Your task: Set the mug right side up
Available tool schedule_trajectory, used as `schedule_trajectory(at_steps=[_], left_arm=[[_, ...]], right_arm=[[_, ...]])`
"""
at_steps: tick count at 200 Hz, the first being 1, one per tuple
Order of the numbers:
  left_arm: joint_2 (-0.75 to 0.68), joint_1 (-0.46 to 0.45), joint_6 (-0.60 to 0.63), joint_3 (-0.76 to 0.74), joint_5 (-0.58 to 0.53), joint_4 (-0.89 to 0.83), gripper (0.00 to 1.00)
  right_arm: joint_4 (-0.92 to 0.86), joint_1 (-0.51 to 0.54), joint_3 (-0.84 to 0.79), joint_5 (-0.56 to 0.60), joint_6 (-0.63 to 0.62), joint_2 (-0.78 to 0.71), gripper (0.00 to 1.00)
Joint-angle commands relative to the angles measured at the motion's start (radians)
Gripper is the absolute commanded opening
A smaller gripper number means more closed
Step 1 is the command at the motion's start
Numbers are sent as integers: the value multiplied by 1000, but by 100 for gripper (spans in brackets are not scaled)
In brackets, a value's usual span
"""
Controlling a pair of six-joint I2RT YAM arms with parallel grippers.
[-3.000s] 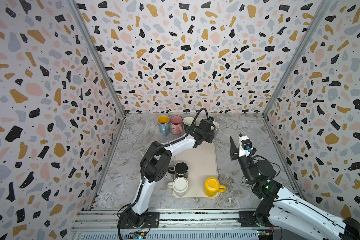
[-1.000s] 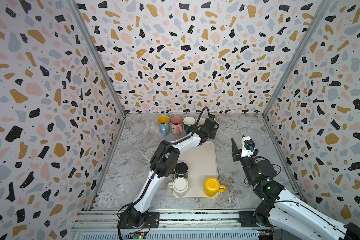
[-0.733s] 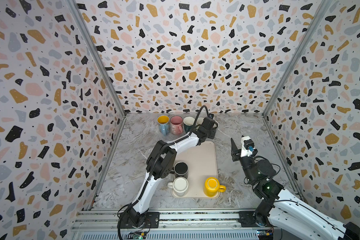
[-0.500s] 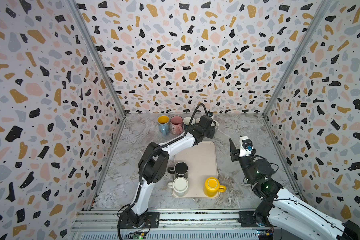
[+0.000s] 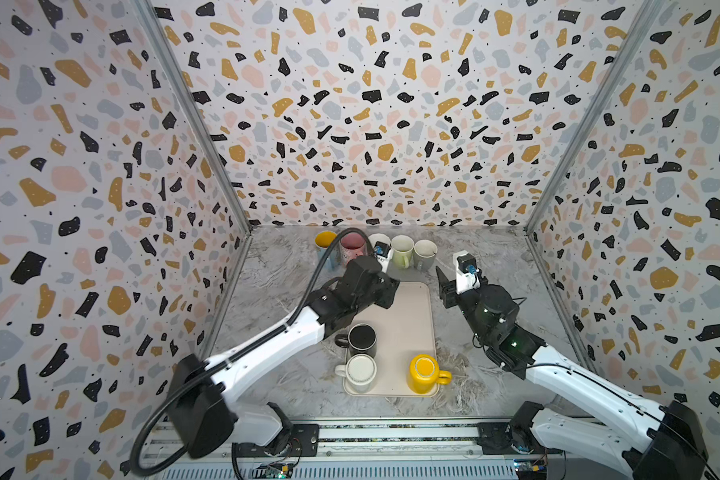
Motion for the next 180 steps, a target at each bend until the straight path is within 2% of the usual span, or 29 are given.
schedule_trajectory(at_steps=[1, 30, 60, 91, 121, 149, 180], left_arm=[[-133, 34, -125, -76, -55, -26, 57], [-302, 182, -378, -139, 89, -30, 57], [-416, 321, -626, -196, 212, 11, 62], [-396, 476, -820, -253, 434, 37, 59], [-317, 564, -1008, -363, 641, 127, 53], [-275, 577, -1088, -392, 669, 114, 55], [-276, 602, -1151, -388, 612, 2, 55]], right_arm=[[-114, -19, 137, -45, 99, 84, 62], [-177, -53, 260, -119, 211, 191, 63], [-156, -60, 239, -173, 258, 220, 63], [-184, -78, 217, -171, 284, 224, 64], [-166, -93, 178, -189, 301, 205, 64], [-161, -107, 159, -197, 305, 203, 64], [-164, -122, 155, -198, 305, 222, 64]])
